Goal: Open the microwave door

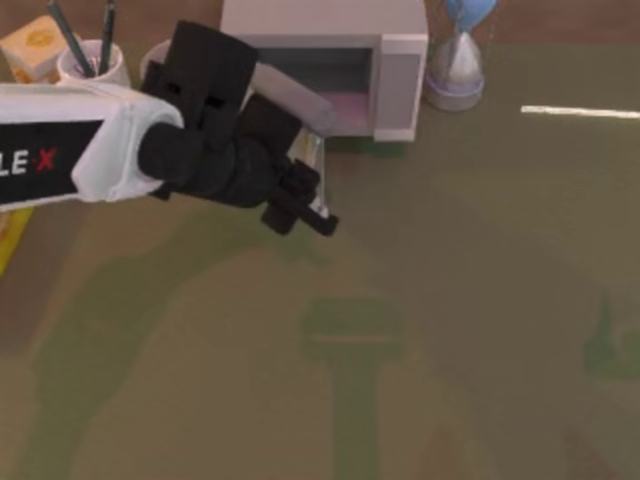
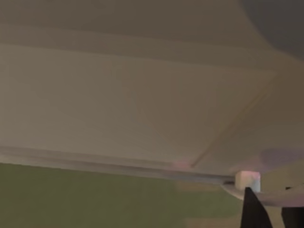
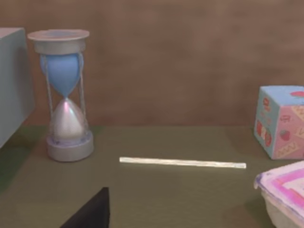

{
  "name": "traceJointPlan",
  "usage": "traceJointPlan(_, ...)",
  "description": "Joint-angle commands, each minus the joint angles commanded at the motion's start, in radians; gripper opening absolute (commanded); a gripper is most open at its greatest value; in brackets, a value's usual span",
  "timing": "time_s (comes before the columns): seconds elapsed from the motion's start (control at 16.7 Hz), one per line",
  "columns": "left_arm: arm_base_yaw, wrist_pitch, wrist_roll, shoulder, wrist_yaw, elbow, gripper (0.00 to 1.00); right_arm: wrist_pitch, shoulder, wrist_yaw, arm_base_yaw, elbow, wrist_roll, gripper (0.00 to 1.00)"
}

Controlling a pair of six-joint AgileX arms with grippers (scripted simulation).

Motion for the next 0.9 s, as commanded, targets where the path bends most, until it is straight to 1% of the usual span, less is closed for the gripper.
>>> traceJointPlan(0.18, -0.007, -0.002, -0.003, 0.0, 0.009, -0.003, 0.0, 0.0, 0.0, 0.0, 0.0, 0.0, 0.0, 1.0)
traceJointPlan(0.6, 0.027, -0.015, 0.063, -0.013, 0.05, -0.014, 0.0, 0.0, 0.0, 0.0, 0.0, 0.0, 0.0, 1.0)
traceJointPlan(0.9, 0.028, -0.015, 0.065, -0.013, 0.051, -0.014, 0.0, 0.0, 0.0, 0.0, 0.0, 0.0, 0.0, 1.0)
